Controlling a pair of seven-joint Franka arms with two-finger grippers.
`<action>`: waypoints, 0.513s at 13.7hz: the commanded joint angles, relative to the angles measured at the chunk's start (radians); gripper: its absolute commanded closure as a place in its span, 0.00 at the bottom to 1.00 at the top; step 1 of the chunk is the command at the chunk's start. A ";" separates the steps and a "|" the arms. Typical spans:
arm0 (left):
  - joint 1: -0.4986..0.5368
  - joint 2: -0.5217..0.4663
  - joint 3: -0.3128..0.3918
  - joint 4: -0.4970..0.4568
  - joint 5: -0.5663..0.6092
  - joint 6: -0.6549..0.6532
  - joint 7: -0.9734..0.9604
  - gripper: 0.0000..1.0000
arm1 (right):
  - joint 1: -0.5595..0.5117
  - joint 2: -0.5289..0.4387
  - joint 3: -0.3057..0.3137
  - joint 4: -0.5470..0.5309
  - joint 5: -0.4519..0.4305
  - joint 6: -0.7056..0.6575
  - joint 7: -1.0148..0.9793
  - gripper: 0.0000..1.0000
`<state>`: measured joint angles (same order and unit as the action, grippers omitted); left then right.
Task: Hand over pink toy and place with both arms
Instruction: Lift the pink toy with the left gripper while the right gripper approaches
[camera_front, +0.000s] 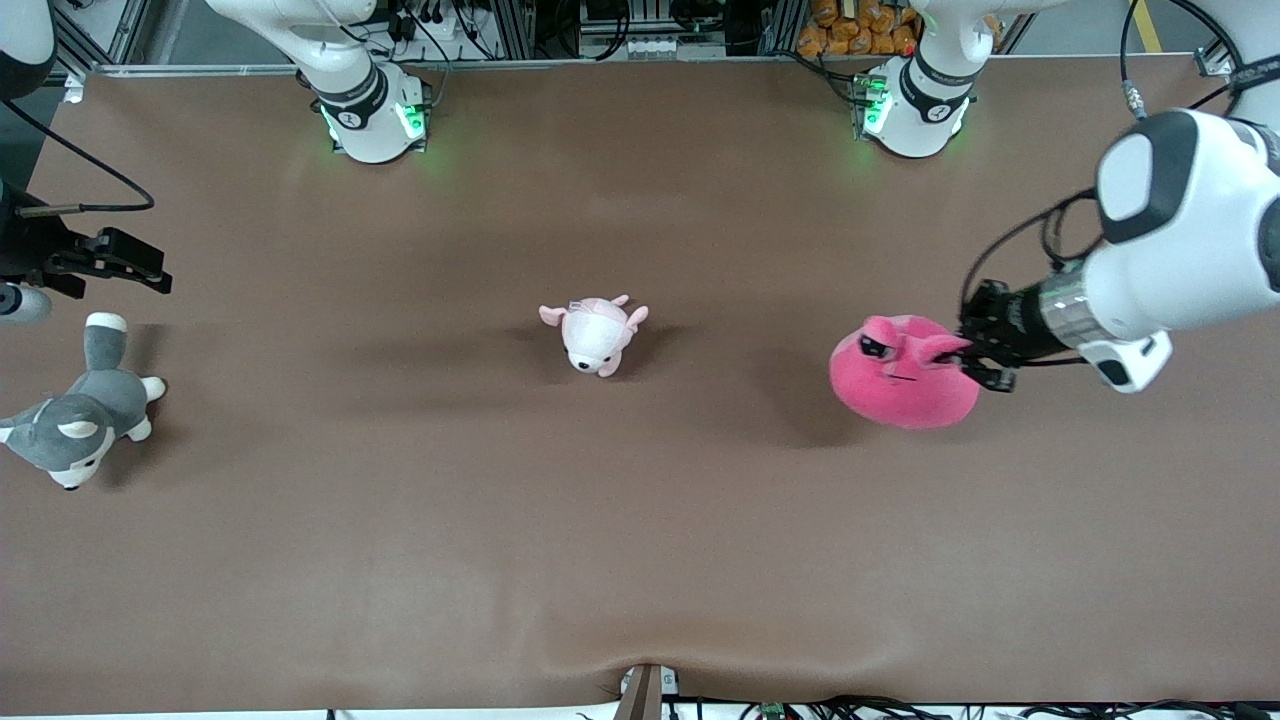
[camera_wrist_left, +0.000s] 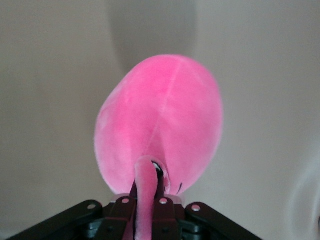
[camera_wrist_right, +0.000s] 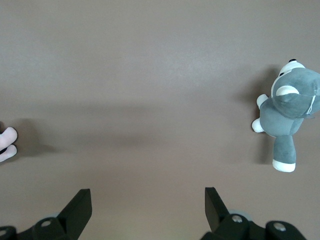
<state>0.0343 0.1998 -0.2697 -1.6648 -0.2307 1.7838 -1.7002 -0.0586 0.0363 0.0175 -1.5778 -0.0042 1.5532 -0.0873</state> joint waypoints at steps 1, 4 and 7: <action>-0.008 0.007 -0.127 0.072 -0.025 -0.033 -0.159 1.00 | 0.002 0.001 0.005 0.009 -0.002 0.001 0.004 0.00; -0.030 0.000 -0.227 0.099 -0.021 -0.035 -0.240 1.00 | 0.014 0.002 0.005 0.009 0.099 -0.031 0.102 0.00; -0.071 0.006 -0.262 0.163 -0.030 -0.035 -0.393 1.00 | 0.077 0.046 0.007 0.010 0.180 -0.042 0.269 0.00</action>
<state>-0.0190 0.1990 -0.5172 -1.5614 -0.2427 1.7762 -2.0148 -0.0276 0.0463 0.0263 -1.5808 0.1286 1.5230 0.0697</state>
